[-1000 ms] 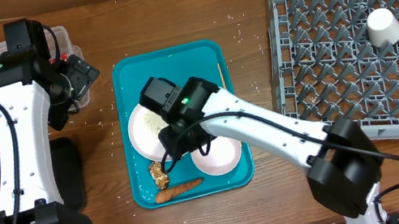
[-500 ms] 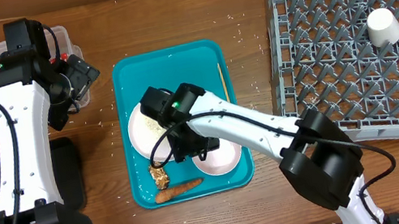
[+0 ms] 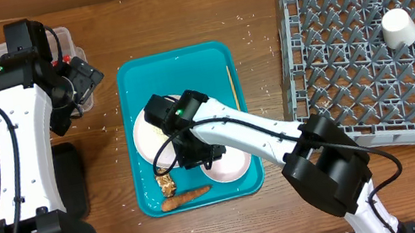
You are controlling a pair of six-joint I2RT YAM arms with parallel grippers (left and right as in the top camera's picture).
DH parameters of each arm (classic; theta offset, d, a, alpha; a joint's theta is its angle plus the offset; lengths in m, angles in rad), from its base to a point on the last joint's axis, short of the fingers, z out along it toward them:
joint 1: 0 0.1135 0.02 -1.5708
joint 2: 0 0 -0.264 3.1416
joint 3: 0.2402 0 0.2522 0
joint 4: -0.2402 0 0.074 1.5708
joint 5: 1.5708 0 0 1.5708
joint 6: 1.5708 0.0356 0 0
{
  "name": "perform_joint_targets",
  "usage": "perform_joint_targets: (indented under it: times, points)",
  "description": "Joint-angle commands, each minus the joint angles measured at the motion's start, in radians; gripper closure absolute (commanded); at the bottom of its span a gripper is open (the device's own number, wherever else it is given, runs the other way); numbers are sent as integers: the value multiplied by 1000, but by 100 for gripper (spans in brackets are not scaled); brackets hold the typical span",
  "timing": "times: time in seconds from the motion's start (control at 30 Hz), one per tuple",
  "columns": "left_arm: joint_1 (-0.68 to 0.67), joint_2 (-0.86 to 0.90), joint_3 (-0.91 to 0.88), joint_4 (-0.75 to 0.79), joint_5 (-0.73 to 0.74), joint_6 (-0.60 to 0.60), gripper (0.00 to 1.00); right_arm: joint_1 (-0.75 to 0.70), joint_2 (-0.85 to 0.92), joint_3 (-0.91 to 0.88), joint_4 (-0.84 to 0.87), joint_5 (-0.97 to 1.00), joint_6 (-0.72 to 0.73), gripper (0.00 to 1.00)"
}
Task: Sort waste into correct bins and load items into the dishwasher
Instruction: 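Reach the right gripper to the pink-rimmed bowl and grasp its rim, then carry the pink-rimmed bowl to the rack and place it down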
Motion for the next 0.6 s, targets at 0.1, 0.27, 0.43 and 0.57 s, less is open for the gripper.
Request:
perform_joint_targets:
  times: [0.1, 0.27, 0.43, 0.57]
  points:
    - [-7, -18, -5, 0, -7, -6, 0, 5, 7, 0, 18, 13, 9, 87]
    - [-7, -18, -5, -1, -7, -6, 0, 3, 6, 7, 23, 13, 11, 94]
    - [-8, -18, -5, 0, -7, -6, 0, -29, 6, 97, -92, 14, -5, 96]
    - [-7, -18, -5, -1, -7, -6, 0, -101, 0, 235, -227, 29, -67, 96]
